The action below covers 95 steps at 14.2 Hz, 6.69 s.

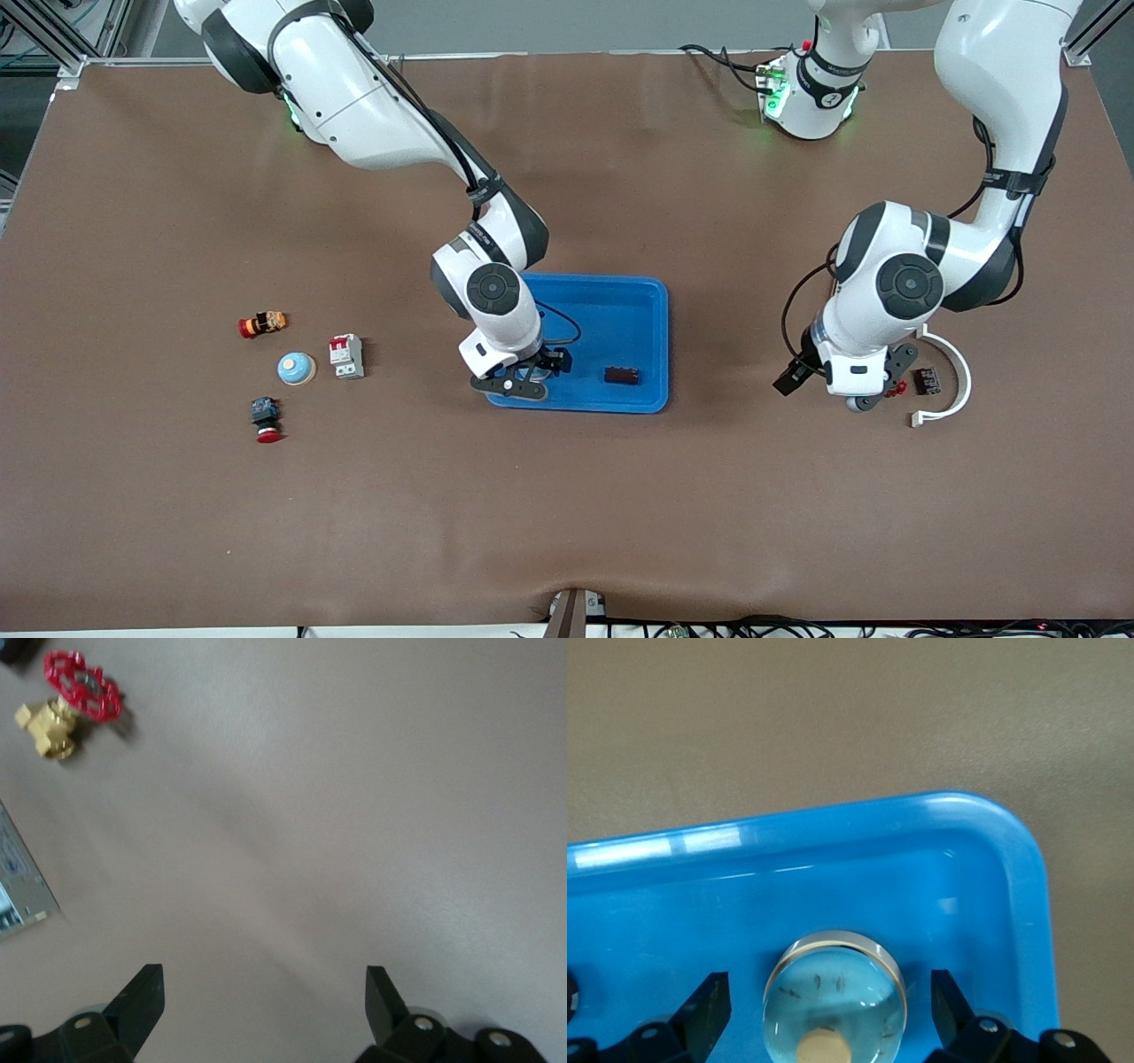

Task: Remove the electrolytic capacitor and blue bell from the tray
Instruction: 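Grasp the second bell with the right gripper while the left gripper reaches the tray, then grasp the second capacitor with the left gripper while the right gripper carries the bell, then set the bell beside the first bell while the left gripper lifts the capacitor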

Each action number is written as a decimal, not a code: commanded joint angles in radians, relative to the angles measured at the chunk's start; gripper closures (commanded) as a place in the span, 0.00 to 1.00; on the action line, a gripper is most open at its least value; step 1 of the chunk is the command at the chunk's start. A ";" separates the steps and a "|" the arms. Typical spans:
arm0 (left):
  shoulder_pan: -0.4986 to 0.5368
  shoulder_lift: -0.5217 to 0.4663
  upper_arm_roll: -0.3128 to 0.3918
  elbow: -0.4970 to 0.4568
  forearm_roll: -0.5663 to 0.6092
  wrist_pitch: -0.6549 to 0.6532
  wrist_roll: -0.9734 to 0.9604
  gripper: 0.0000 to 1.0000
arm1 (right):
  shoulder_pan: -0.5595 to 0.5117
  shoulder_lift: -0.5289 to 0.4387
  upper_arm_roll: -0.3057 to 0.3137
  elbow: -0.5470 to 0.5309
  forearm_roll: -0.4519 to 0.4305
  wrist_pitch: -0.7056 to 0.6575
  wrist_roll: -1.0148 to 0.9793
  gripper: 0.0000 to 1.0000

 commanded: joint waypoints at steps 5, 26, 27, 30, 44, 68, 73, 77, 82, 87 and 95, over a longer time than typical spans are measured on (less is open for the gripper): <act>-0.069 0.004 -0.001 0.007 0.020 0.001 -0.225 0.00 | 0.014 0.019 -0.009 0.028 -0.026 0.003 0.021 0.00; -0.296 0.125 0.000 0.063 0.022 0.122 -0.902 0.00 | -0.081 -0.200 0.005 0.034 0.040 -0.328 -0.161 0.49; -0.303 0.149 0.002 0.095 0.022 0.122 -0.913 0.00 | -0.109 -0.223 0.005 0.034 0.061 -0.354 -0.213 0.49; -0.337 0.220 0.011 0.183 0.028 0.120 -0.957 0.00 | -0.185 -0.259 0.005 0.063 0.085 -0.460 -0.375 0.49; -0.520 0.429 0.157 0.427 0.032 0.110 -0.974 0.00 | -0.359 -0.269 0.001 0.057 0.083 -0.554 -0.726 0.49; -0.586 0.424 0.206 0.418 0.019 0.061 -1.002 0.00 | -0.345 -0.363 0.002 -0.469 0.083 0.069 -0.725 0.49; -0.590 0.424 0.204 0.401 0.019 0.042 -1.005 0.00 | -0.339 -0.343 0.001 -0.504 0.082 0.157 -0.726 0.49; -0.590 0.424 0.204 0.402 0.019 0.042 -1.010 0.00 | -0.339 -0.319 0.001 -0.504 0.079 0.167 -0.726 0.48; -0.590 0.422 0.201 0.407 0.019 0.042 -1.013 0.06 | -0.339 -0.288 0.001 -0.504 0.074 0.196 -0.726 0.48; -0.590 0.422 0.198 0.409 0.019 0.042 -1.011 0.71 | -0.339 -0.272 0.001 -0.507 0.074 0.212 -0.739 0.47; -0.586 0.407 0.198 0.410 0.023 0.021 -0.999 1.00 | -0.340 -0.269 0.001 -0.501 0.074 0.210 -0.739 0.09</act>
